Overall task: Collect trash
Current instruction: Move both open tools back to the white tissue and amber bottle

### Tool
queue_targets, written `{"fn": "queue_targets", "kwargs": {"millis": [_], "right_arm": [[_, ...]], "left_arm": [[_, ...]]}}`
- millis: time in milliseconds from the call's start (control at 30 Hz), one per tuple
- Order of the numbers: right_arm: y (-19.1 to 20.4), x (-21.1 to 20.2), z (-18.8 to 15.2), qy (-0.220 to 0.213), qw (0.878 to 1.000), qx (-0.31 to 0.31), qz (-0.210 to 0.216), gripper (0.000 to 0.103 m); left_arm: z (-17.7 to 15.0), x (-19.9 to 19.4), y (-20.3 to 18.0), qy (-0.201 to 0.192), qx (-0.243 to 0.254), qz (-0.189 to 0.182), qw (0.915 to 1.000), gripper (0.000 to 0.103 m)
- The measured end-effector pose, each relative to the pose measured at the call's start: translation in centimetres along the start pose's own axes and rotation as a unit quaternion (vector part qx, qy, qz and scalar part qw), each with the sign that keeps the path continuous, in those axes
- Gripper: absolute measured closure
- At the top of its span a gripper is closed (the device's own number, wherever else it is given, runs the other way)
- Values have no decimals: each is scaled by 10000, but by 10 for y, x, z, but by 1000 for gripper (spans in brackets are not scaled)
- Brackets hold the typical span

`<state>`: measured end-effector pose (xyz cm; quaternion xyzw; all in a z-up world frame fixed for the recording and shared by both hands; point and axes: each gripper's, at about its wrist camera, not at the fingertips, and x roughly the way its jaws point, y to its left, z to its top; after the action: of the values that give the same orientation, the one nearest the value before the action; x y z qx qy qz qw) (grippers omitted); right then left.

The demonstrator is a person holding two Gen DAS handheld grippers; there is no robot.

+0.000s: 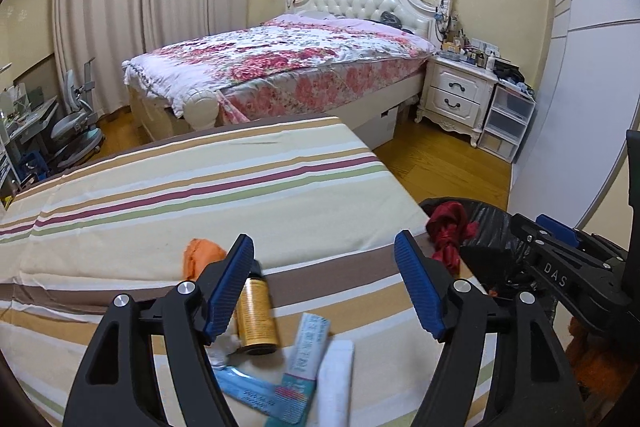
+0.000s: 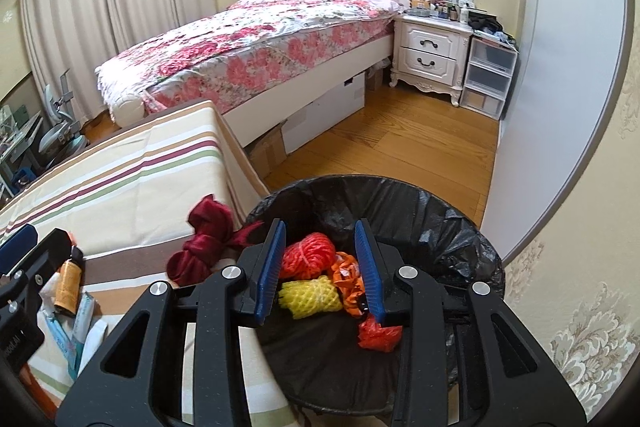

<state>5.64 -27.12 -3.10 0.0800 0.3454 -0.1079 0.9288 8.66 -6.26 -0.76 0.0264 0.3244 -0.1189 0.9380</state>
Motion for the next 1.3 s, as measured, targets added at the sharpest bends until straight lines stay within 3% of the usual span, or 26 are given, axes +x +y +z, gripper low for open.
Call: {"fn": "queue_targets", "kwargs": {"millis": [300, 567, 1000, 1133, 1300], "right_arm": [[41, -11, -7, -15, 9986, -398, 355, 68], [78, -22, -18, 45, 9945, -771, 701, 68], [102, -25, -27, 139, 9911, -1023, 836, 67], [103, -24, -28, 167, 9911, -1028, 833, 67], [104, -20, -30, 222, 9907, -1044, 841, 67]], "left_arm": [[-21, -17, 59, 102, -502, 525, 9973, 32], [-38, -26, 90, 238, -772, 738, 9940, 32], [-41, -11, 83, 408, -705, 489, 9955, 32], [-43, -3, 81, 546, -624, 351, 9959, 45], [-42, -1, 77, 571, -566, 171, 9966, 53]]}}
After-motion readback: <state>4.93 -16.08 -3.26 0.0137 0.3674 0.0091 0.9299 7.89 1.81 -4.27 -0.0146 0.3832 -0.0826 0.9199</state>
